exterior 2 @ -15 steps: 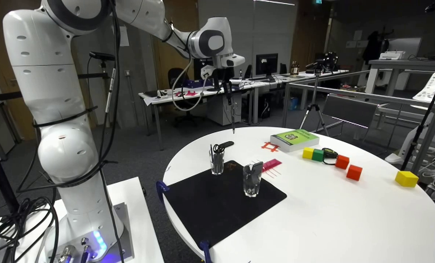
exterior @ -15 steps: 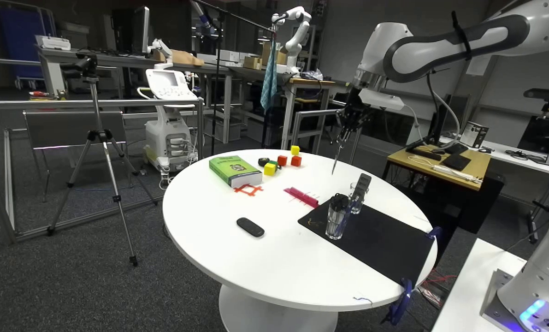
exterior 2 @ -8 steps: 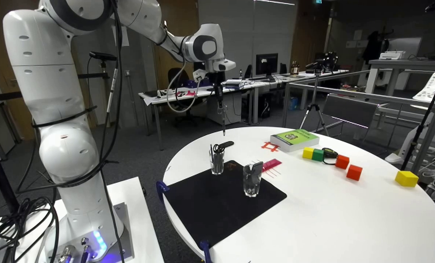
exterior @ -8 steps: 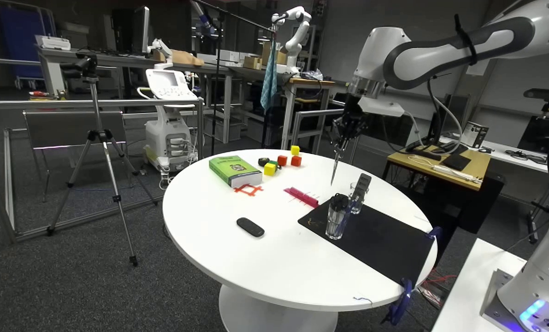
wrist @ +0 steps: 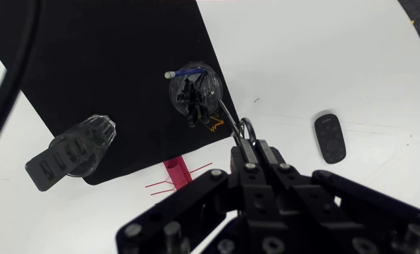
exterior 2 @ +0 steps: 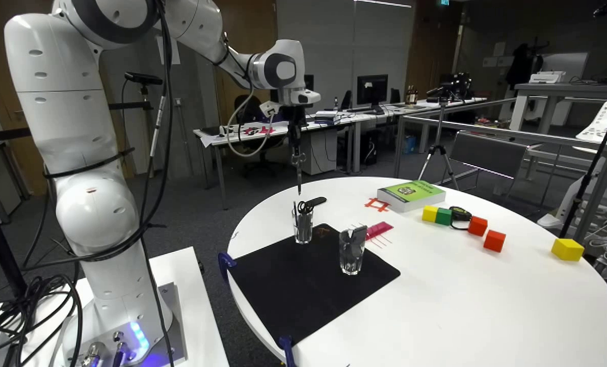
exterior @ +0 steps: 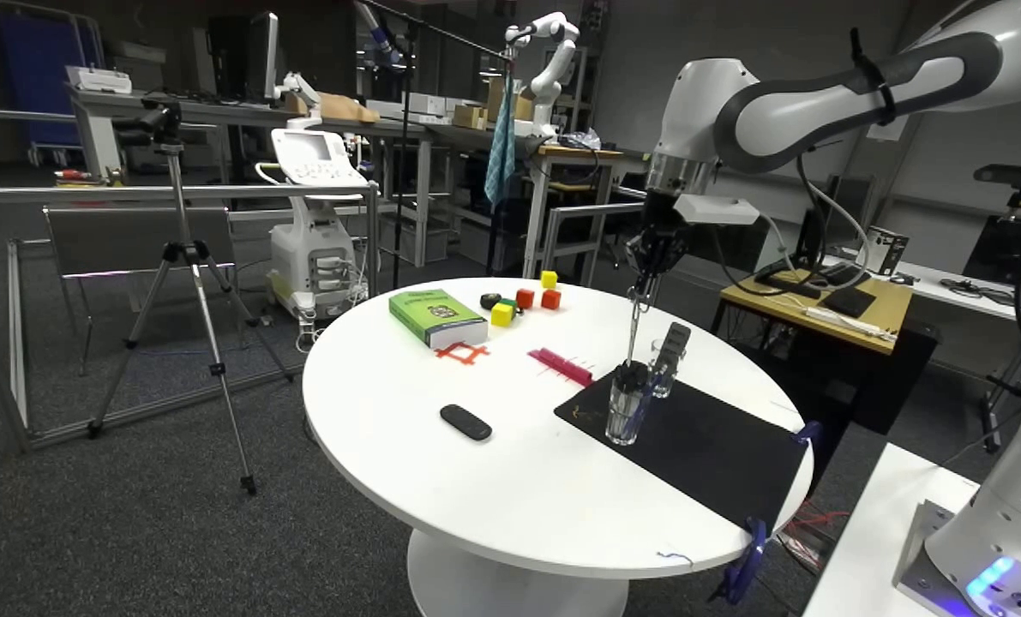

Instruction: Put the scissors in the other cup

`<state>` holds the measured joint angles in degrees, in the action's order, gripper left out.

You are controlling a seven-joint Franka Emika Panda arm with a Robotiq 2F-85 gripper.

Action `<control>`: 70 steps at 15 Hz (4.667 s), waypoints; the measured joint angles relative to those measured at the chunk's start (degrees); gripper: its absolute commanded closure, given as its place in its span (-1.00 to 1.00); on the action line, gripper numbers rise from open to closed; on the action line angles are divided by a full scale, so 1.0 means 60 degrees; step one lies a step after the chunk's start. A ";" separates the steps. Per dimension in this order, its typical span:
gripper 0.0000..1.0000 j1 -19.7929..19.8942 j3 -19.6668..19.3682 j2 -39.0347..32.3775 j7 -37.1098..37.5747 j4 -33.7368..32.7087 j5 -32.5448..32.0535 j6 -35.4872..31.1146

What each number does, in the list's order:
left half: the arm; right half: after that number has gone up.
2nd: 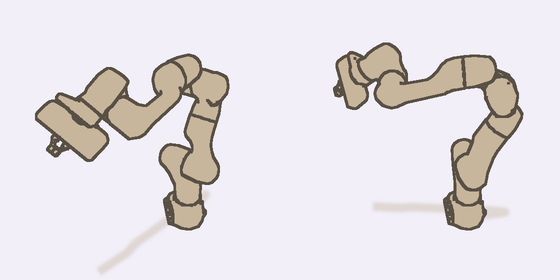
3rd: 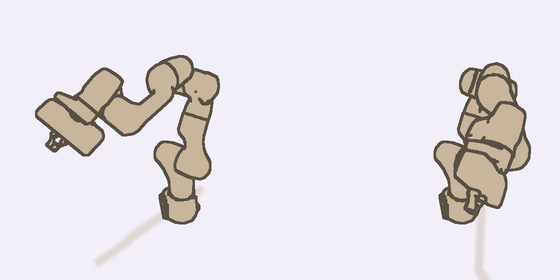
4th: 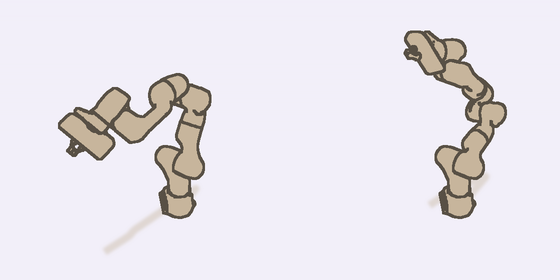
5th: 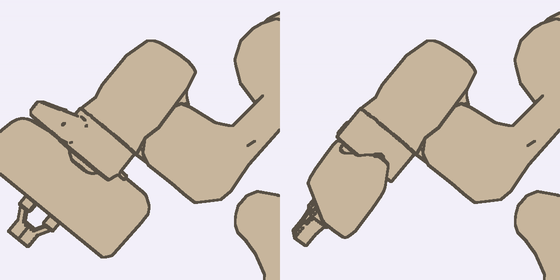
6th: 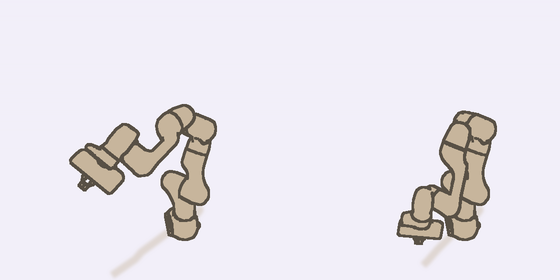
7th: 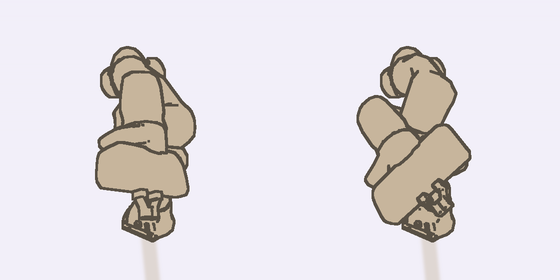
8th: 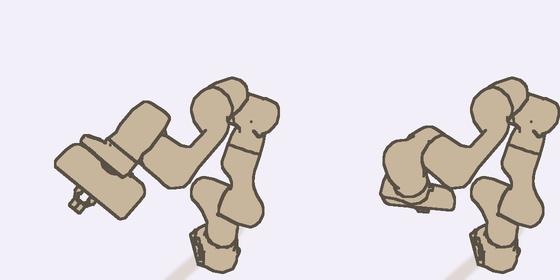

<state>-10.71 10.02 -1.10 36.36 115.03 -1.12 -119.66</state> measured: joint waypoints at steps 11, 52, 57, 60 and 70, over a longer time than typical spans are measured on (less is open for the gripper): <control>0.97 -0.0071 0.0012 0.0002 -0.0011 0.0225 -0.0716 0.0608; 0.97 -0.0106 0.0015 -0.0871 -0.0758 0.0412 -0.0769 -0.0690; 0.97 -0.0106 0.0012 -0.0997 -0.0759 0.0412 -0.0750 -0.0690; 0.97 -0.0106 -0.0024 -0.1033 -0.0759 0.0413 -0.0751 -0.0690; 0.97 -0.0105 -0.0082 -0.1380 -0.0777 0.0412 -0.0431 -0.0691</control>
<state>-11.34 9.53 -9.39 31.70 117.50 -3.71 -123.80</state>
